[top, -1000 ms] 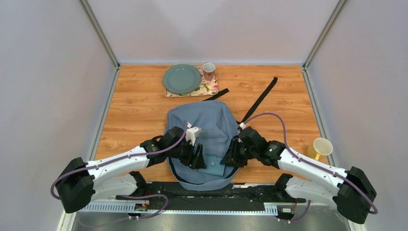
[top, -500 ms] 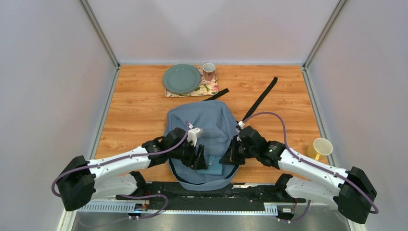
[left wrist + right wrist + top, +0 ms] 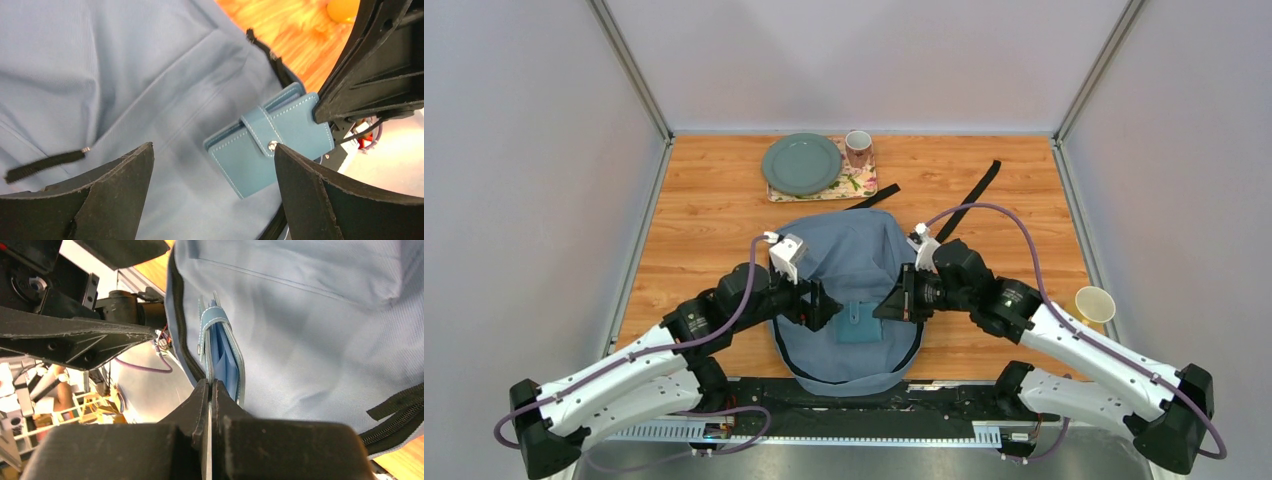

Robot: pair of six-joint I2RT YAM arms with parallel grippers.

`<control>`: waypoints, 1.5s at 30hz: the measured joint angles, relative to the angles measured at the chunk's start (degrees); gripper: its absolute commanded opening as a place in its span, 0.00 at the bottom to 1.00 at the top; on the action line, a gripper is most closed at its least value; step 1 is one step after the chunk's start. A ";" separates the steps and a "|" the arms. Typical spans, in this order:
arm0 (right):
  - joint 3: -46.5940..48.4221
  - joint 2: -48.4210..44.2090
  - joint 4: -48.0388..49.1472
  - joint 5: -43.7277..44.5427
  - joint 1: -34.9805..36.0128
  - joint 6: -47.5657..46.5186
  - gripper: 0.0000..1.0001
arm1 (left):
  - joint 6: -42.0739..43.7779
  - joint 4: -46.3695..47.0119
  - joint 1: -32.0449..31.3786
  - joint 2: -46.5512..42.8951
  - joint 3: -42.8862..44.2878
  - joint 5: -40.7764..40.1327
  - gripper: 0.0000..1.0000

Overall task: Pack the student bag
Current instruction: Pick up the personal item from the student bag.

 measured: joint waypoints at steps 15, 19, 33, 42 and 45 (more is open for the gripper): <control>15.96 1.44 -12.90 -7.63 0.02 -26.99 0.00 | 19.21 0.81 10.27 16.28 18.69 29.73 0.96; 16.96 1.29 -14.86 -8.68 0.02 -30.62 0.00 | 21.09 0.85 11.65 18.80 19.19 40.63 0.96; 20.79 1.75 -18.47 -10.45 0.02 -36.15 0.00 | 20.59 3.50 11.69 24.09 19.04 61.40 0.81; 21.27 2.10 -18.64 -8.35 0.00 -36.33 0.22 | 15.87 6.10 11.85 28.06 18.16 61.40 0.00; 21.14 1.44 -18.45 -3.08 0.02 -34.01 0.63 | 14.82 7.13 11.91 28.02 18.03 58.40 0.00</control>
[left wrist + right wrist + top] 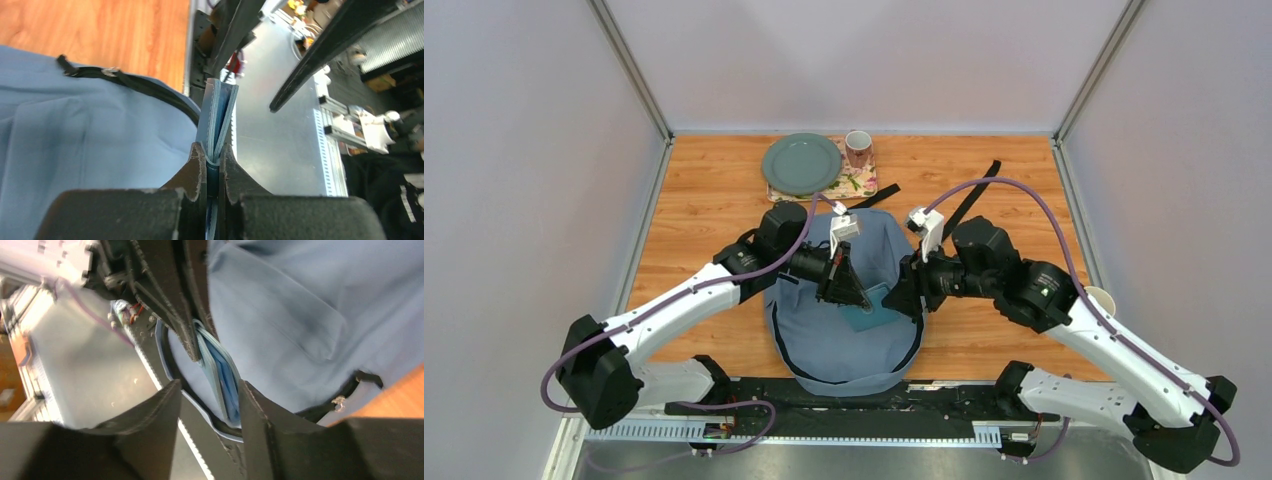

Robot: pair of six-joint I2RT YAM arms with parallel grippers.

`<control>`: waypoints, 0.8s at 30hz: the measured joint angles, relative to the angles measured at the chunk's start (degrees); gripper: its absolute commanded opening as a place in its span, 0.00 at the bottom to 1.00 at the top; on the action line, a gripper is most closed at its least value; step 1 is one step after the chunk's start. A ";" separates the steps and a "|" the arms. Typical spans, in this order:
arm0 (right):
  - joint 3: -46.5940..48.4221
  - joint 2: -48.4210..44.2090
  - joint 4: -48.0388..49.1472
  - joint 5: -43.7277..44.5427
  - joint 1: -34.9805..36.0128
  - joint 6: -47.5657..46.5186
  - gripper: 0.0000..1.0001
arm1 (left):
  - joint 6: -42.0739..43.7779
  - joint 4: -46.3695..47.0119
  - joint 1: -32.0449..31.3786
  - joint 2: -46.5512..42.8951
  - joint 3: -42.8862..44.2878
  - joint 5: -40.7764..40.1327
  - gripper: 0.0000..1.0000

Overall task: Pack the student bag
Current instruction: Pick up the personal item from the student bag.

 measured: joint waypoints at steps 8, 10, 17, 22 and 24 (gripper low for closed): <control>-13.27 -14.71 7.61 15.87 -0.02 15.67 0.84 | -8.70 8.22 0.11 -3.56 -6.56 -14.32 0.00; -18.71 -19.34 10.84 16.65 -0.02 20.79 0.84 | -12.55 11.96 0.13 -5.42 -8.59 -17.64 0.00; -27.65 -18.43 23.47 15.08 -0.02 31.69 0.84 | -25.22 28.22 0.35 -9.11 -12.96 -20.85 0.00; -29.18 -15.15 33.31 12.57 0.00 34.38 0.77 | -30.60 34.67 0.39 -7.91 -12.72 -17.20 0.00; -28.61 -13.81 36.59 11.41 -0.02 34.38 0.65 | -32.06 36.17 0.39 -6.99 -12.68 -15.85 0.00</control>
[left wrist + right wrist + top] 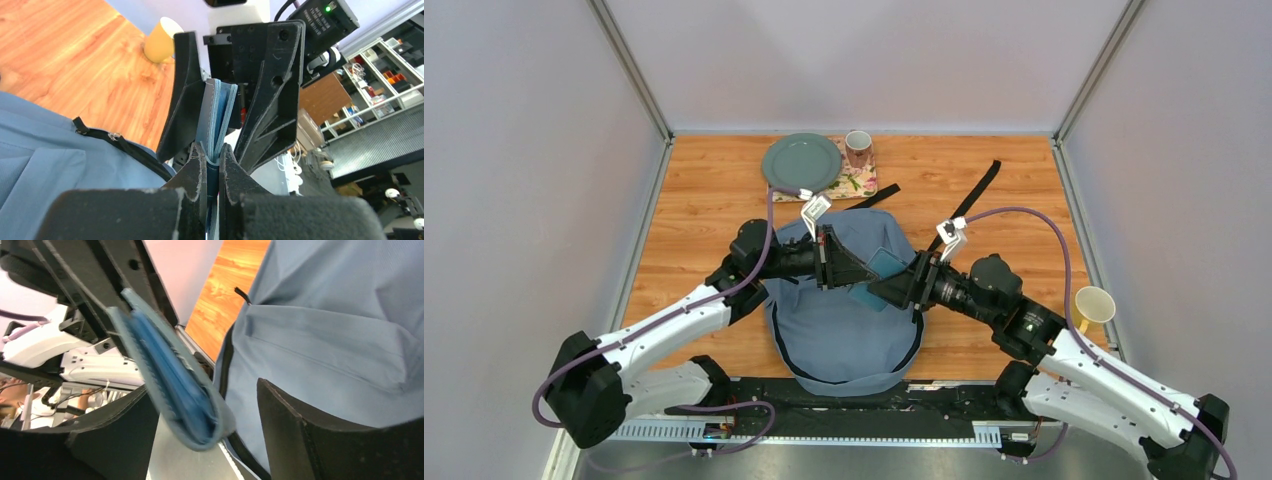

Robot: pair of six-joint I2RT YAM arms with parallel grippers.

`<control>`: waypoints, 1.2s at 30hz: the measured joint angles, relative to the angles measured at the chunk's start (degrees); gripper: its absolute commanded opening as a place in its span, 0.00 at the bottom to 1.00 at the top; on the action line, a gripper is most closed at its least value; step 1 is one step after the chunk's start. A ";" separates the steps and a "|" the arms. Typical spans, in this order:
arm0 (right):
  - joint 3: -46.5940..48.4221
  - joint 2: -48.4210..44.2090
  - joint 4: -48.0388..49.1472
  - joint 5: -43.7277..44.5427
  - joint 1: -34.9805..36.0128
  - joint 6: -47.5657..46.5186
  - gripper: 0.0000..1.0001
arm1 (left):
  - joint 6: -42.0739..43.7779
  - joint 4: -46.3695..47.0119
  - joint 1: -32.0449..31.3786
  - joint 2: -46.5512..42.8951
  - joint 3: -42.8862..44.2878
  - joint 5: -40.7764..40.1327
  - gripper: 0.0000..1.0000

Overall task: Pack the student bag
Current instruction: Pick up the personal item from the student bag.

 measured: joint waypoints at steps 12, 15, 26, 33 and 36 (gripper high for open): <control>1.07 -1.84 4.02 -3.15 0.07 -1.03 0.37 | -1.05 -0.66 0.37 0.92 2.51 2.80 0.00; 0.92 -3.43 3.85 -3.15 0.07 -1.68 0.00 | -0.63 -1.25 0.44 0.92 3.50 3.41 0.00; 2.54 -3.61 -2.03 0.13 0.09 -3.72 0.00 | 12.20 -22.86 0.94 -0.39 9.49 -8.41 0.77; 3.78 -6.27 -12.55 9.49 0.11 -5.84 0.00 | 26.69 -42.42 2.01 0.07 15.10 -30.95 0.76; 4.00 -6.84 -15.34 11.96 0.11 -6.25 0.00 | 30.18 -47.10 3.02 4.90 19.06 -34.40 0.71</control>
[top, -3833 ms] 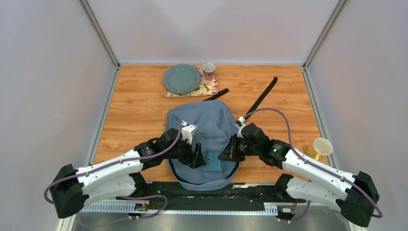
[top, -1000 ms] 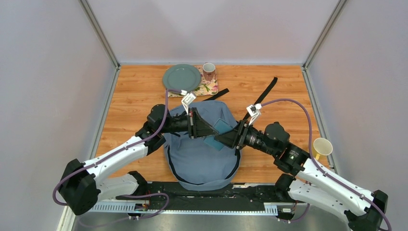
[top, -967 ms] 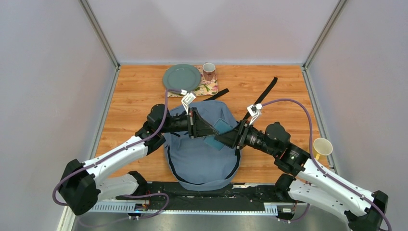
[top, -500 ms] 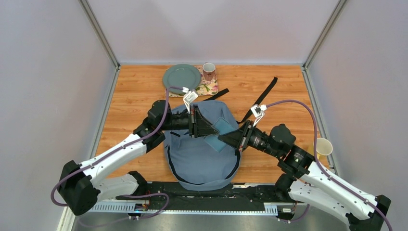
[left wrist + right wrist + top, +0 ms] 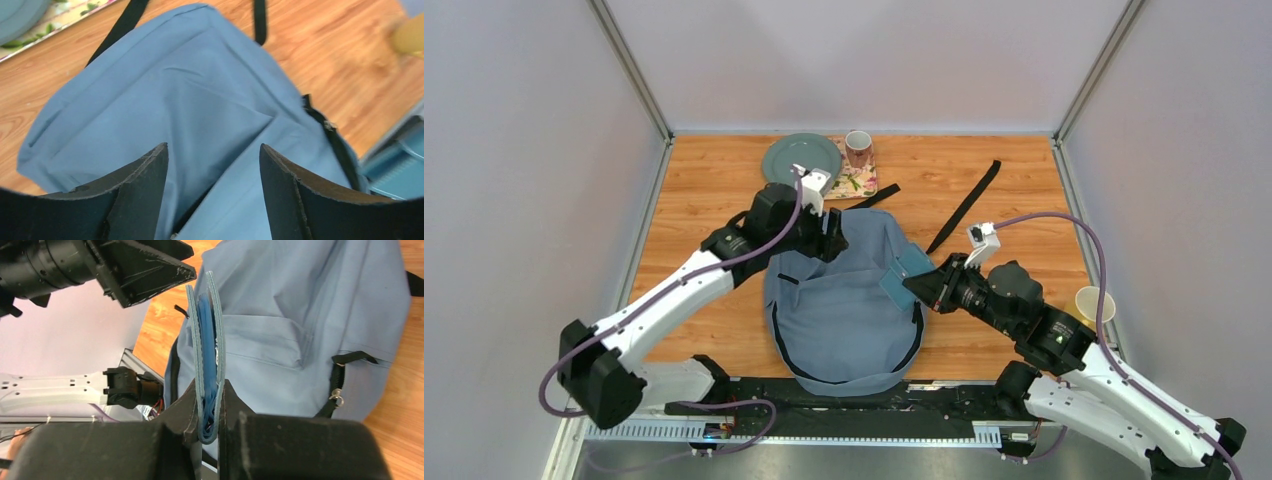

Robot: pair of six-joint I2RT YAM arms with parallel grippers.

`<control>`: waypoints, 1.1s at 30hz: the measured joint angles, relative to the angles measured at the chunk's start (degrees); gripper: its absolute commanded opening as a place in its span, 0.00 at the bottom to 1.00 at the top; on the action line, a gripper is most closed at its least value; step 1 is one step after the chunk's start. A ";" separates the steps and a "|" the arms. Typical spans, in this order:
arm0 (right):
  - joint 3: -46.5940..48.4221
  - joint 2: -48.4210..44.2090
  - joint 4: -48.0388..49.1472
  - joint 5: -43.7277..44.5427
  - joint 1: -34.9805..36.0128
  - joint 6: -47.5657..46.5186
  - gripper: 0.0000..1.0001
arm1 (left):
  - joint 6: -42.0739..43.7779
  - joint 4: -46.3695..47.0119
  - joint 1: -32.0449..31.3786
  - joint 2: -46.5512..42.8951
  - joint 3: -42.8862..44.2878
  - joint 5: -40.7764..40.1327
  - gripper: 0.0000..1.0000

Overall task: Pack the student bag
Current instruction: Pick up the personal item from the student bag, then place the personal item in the student bag.

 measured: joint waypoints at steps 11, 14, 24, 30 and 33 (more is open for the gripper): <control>1.27 -0.15 -4.04 4.13 0.00 -0.59 0.00 | 5.20 -9.16 0.39 15.54 6.12 -7.96 0.64; 1.38 -0.55 -4.72 4.44 0.00 -0.87 0.00 | 6.97 -9.79 0.39 15.45 6.14 -9.25 0.65; 1.38 0.61 -4.66 4.42 0.00 -1.03 0.00 | 13.27 -6.67 -2.29 11.96 1.33 -14.36 0.71; 1.40 1.03 -4.70 4.13 0.00 -1.33 0.00 | 17.81 -2.89 -4.52 10.32 -0.79 -14.95 0.71; 1.40 0.68 -4.72 3.91 0.00 -1.31 0.00 | 20.02 -1.31 -4.57 10.32 -0.79 -15.43 0.71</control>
